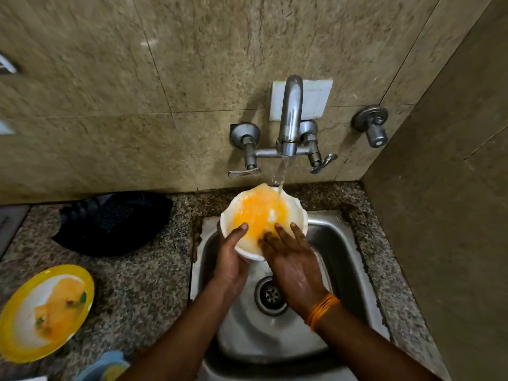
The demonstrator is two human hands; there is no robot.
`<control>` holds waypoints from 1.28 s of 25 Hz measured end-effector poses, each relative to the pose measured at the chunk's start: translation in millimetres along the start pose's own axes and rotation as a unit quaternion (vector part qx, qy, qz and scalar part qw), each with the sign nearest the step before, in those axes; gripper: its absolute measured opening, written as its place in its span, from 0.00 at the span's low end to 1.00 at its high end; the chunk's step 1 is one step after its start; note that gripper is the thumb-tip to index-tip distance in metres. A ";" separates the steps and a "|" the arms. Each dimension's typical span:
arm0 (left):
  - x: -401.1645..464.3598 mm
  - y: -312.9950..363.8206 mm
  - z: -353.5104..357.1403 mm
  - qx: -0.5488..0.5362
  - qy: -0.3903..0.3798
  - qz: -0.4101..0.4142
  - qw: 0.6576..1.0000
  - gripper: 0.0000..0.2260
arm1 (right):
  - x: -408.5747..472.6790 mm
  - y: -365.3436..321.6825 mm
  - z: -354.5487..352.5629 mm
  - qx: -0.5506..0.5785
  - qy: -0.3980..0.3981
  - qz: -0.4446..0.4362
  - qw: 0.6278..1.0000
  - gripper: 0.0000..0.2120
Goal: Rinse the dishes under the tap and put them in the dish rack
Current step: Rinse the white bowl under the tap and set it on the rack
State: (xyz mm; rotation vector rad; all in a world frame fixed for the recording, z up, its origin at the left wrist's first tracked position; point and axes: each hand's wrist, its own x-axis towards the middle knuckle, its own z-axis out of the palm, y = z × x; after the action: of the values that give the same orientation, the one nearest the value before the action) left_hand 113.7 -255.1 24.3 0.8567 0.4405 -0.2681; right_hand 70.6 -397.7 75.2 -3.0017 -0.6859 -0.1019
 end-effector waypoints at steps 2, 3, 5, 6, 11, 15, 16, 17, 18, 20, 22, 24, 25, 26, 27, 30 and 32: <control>6.2 14.2 -14.5 0.022 -0.009 -0.023 0.999 0.24 | -8.6 2.0 2.5 -0.007 -0.017 -0.059 0.998 0.26; 10.6 25.3 -21.6 0.043 -0.024 -0.044 0.998 0.23 | -10.7 10.2 0.8 -0.020 -0.025 -0.070 0.997 0.30; 18.1 43.6 -29.7 0.092 -0.056 -0.082 0.991 0.22 | -5.9 26.7 -7.5 -0.067 -0.045 -0.041 0.996 0.33; 20.7 47.0 -30.1 0.103 -0.071 -0.095 0.988 0.21 | -0.4 32.6 -12.1 -0.091 -0.074 -0.021 0.993 0.35; 24.8 49.3 -23.3 0.163 -0.097 -0.114 0.975 0.17 | 5.9 24.7 5.1 -0.025 -0.194 -0.059 0.979 0.49; 21.5 47.2 -35.9 0.162 -0.090 -0.131 0.974 0.24 | -27.9 20.9 13.6 0.018 -0.056 -0.115 0.992 0.33; 20.4 45.7 -34.4 0.154 -0.093 -0.132 0.975 0.25 | -36.2 19.6 19.5 0.018 0.003 -0.120 0.993 0.29; 20.1 44.4 -30.9 0.137 -0.102 -0.126 0.977 0.26 | -43.2 16.8 24.2 0.031 0.047 -0.118 0.991 0.25; 20.6 43.4 -26.1 0.115 -0.116 -0.111 0.980 0.27 | -48.0 11.8 26.9 0.060 0.081 -0.105 0.989 0.22; 23.0 40.6 -18.0 0.088 -0.126 -0.080 0.985 0.28 | -51.1 -2.0 30.2 0.179 0.125 -0.040 0.975 0.18; 25.3 34.3 -17.9 0.083 -0.096 -0.074 0.989 0.29 | -50.5 -17.3 31.9 0.353 0.152 0.058 0.921 0.13; 24.8 24.8 -25.8 0.094 -0.057 -0.082 0.991 0.32 | -49.5 -29.6 32.2 0.526 0.136 0.171 0.822 0.09; 24.3 20.0 -30.8 0.119 -0.034 -0.086 0.989 0.31 | -47.8 -32.4 32.1 0.589 0.117 0.226 0.767 0.10; 23.5 15.7 -36.4 0.154 -0.012 -0.090 0.984 0.28 | -46.5 -32.6 32.8 0.632 0.103 0.272 0.719 0.12; 23.4 11.6 -42.3 0.186 0.003 -0.095 0.978 0.25 | -45.5 -31.4 34.2 0.659 0.089 0.306 0.681 0.14; 24.4 3.0 -54.7 0.251 0.028 -0.108 0.962 0.23 | -44.2 -26.7 36.5 0.698 0.049 0.359 0.618 0.17; 22.7 2.3 -55.0 0.267 0.030 -0.115 0.956 0.24 | -45.0 -24.9 36.9 0.698 0.044 0.355 0.620 0.16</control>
State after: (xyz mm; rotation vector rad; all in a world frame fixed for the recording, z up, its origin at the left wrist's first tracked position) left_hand 120.0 -212.2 -16.6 1.3471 0.5352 -0.5958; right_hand 21.1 -392.0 36.1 -1.4583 0.4120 0.2277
